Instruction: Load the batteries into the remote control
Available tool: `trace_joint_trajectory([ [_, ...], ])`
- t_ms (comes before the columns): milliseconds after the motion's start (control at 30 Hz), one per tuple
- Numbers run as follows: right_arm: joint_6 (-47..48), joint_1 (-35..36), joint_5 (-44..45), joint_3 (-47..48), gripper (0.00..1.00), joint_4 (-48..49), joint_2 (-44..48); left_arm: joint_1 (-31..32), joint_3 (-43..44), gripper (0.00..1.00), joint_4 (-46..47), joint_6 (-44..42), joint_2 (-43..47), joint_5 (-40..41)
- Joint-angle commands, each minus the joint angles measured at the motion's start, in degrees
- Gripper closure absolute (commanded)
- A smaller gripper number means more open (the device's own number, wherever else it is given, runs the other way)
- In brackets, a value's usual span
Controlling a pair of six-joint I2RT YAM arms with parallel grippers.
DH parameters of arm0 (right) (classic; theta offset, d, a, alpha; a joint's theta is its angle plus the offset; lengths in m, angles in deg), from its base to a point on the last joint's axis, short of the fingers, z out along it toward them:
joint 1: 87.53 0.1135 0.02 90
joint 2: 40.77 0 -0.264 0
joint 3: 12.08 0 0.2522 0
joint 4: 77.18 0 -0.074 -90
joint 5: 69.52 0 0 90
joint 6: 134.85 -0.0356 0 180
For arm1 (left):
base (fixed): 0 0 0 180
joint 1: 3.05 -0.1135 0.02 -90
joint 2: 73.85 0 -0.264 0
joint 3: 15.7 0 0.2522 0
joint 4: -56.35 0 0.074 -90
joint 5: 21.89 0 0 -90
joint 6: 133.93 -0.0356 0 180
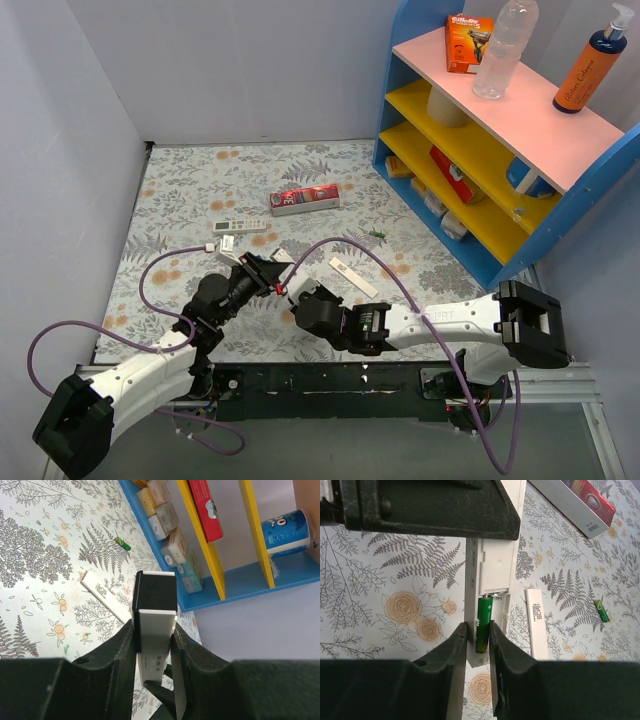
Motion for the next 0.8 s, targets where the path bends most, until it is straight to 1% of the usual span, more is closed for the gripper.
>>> trace_joint_trajectory([
  [0,-2.4,1.1,1.1,3.3,0.73,0.2,-2.2,0.3,3.7,1.0,6.2,4.3,0.8,-1.7],
  [67,-2.4,1.1,0.5,3.2,0.7,0.3,-2.1,0.4,3.8,1.0,5.8,4.0,0.9,-2.0],
  [100,-2.4,1.1,0.2,3.1,0.65,0.5,-1.8,0.4,3.6,1.0,5.7,3.8,1.1,-2.0],
  [167,-1.5,1.1,-1.3,2.6,0.61,1.9,-0.4,0.3,3.2,1.0,5.4,3.6,1.3,-2.1],
  [200,-1.2,1.1,-1.6,2.5,0.56,2.2,0.0,0.4,2.9,1.0,5.4,3.6,1.7,-2.0],
  [300,0.0,1.1,-2.6,3.0,0.47,2.0,1.4,0.3,2.1,1.0,5.1,2.8,1.7,-2.2],
  [367,0.3,1.1,-3.2,3.5,0.43,0.9,2.5,0.3,1.7,1.0,4.6,2.2,1.7,-2.4],
  [400,1.0,1.0,-3.3,4.0,0.39,0.6,2.9,0.3,1.5,1.0,4.3,1.4,1.8,-2.2],
  [500,2.8,0.9,-4.0,5.0,0.34,-2.2,5.6,0.3,0.9,1.0,2.8,0.1,1.9,-1.5],
  [600,3.4,0.1,-7.1,6.7,0.3,-5.7,7.4,0.3,0.2,1.0,2.1,-0.3,1.9,-1.3],
  [667,3.6,-1.6,-10.8,7.6,0.26,-7.8,9.4,0.3,-0.5,1.0,2.0,-0.3,1.7,-1.3],
  [767,3.1,-4.9,-15.4,7.7,0.24,-10.9,12.2,0.4,-1.4,1.0,2.6,-0.3,1.1,-1.2],
])
